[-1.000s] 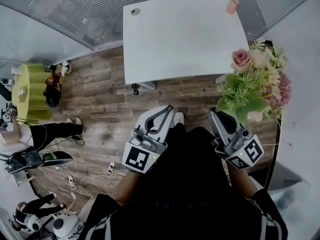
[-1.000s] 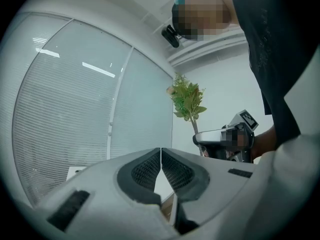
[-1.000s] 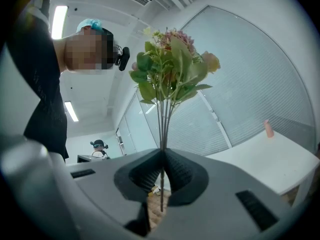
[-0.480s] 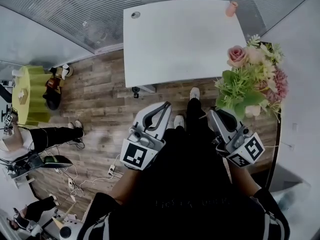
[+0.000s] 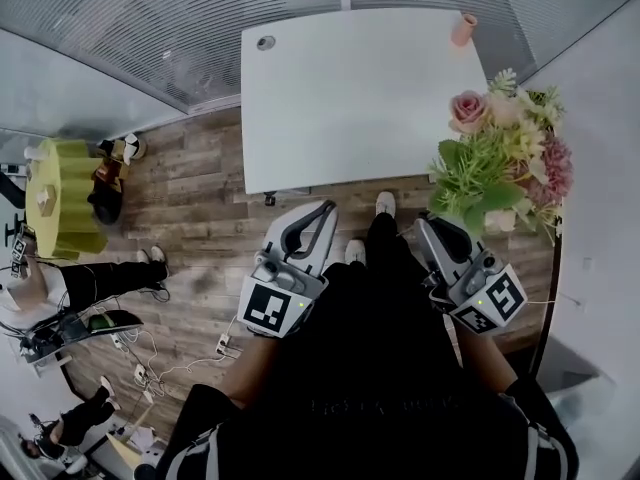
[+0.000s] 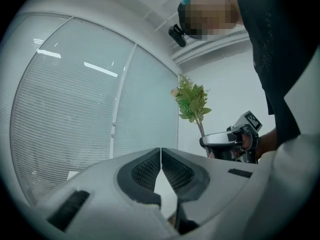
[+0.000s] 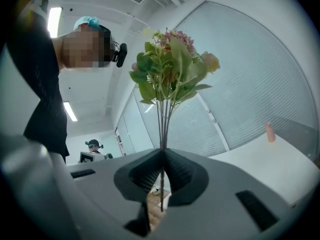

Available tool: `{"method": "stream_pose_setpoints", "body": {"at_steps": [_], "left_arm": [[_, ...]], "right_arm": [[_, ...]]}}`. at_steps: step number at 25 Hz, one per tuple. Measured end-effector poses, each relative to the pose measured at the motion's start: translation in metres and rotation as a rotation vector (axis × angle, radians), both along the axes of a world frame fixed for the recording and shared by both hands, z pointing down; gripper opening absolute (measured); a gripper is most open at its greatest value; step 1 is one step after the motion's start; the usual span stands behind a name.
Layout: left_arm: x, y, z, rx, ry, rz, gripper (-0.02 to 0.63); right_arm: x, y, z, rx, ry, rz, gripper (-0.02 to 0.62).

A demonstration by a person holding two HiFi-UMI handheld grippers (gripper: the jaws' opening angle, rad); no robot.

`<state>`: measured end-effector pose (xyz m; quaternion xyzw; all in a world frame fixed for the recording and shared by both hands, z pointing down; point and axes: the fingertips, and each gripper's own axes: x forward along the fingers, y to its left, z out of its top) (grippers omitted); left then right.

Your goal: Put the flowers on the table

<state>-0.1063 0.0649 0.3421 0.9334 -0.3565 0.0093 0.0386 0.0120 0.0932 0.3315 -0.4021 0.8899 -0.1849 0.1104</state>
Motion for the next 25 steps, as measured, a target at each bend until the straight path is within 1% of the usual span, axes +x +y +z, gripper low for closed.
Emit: {"method": "stream_pose_setpoints", "body": {"at_steps": [3, 8, 12, 16, 18, 20, 22, 25], "left_arm": [[0.009, -0.008, 0.0, -0.006, -0.01, 0.009, 0.021], [0.033, -0.046, 0.009, -0.022, -0.013, 0.0, 0.021], [0.051, -0.085, 0.003, -0.024, -0.009, -0.004, 0.021], [0.06, -0.098, -0.006, -0.013, -0.005, -0.018, 0.021], [0.063, -0.105, -0.008, -0.003, -0.003, -0.04, 0.021], [0.066, -0.118, -0.011, 0.015, -0.003, -0.083, 0.021], [0.069, -0.129, -0.014, 0.014, -0.003, -0.105, 0.021], [0.071, -0.135, -0.017, 0.003, 0.015, -0.113, 0.021]], "right_arm": [[0.005, -0.007, -0.001, -0.004, -0.003, -0.017, 0.04], [0.026, -0.043, 0.01, -0.015, 0.0, -0.039, 0.04], [0.03, -0.082, 0.005, 0.011, 0.012, -0.102, 0.04], [0.036, -0.097, 0.001, 0.036, 0.035, -0.119, 0.04], [0.038, -0.105, 0.0, 0.033, 0.008, -0.132, 0.04], [0.043, -0.119, -0.002, 0.026, -0.022, -0.149, 0.04], [0.047, -0.13, -0.002, 0.015, -0.026, -0.172, 0.04], [0.048, -0.138, -0.001, 0.005, -0.014, -0.197, 0.04]]}}
